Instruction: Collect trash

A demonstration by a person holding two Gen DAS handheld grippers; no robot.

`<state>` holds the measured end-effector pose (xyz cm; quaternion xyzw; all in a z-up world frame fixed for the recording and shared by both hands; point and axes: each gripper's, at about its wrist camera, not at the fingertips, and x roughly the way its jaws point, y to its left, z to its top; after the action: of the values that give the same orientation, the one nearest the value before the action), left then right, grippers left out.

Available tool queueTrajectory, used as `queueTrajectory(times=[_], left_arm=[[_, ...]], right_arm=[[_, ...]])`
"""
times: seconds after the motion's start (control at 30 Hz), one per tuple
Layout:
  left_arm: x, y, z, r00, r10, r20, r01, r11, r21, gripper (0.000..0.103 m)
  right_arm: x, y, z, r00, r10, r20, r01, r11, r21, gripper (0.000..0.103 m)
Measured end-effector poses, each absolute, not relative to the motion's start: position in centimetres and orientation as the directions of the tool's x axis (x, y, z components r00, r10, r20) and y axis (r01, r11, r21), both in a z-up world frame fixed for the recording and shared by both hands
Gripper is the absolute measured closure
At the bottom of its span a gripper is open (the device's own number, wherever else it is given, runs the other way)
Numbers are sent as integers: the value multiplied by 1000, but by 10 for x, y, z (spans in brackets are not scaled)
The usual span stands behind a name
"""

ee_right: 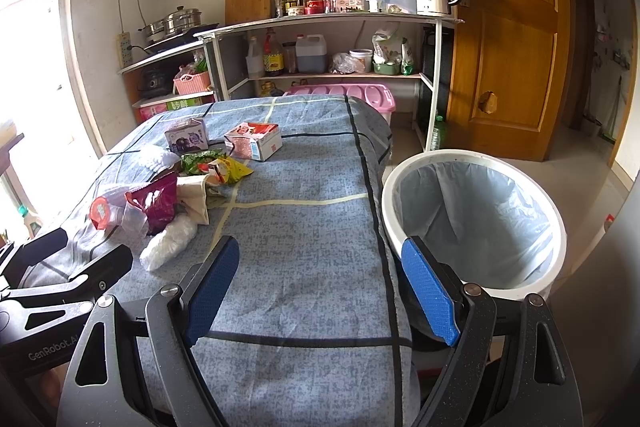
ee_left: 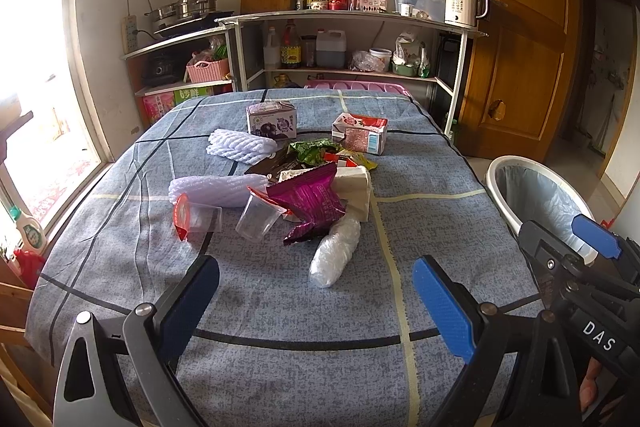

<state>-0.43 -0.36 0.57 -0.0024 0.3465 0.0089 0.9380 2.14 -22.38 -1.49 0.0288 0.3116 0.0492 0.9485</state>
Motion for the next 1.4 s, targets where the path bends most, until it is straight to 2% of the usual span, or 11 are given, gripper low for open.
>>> queueTrajectory(times=[0.57, 0.73, 1.4], left_arm=[[-5, -1, 7, 758, 19, -652, -22, 1000, 3, 4], [-3, 14, 4, 755, 4, -656, -31, 999, -30, 4], [30, 127, -24, 710, 92, -698, -158, 987, -31, 4]], right_arm=[[21, -223, -15, 801, 106, -590, -72, 994, 82, 19], [26, -221, -20, 787, 120, -605, -82, 993, 89, 19], [75, -140, -55, 645, 354, -677, -303, 932, 198, 19]])
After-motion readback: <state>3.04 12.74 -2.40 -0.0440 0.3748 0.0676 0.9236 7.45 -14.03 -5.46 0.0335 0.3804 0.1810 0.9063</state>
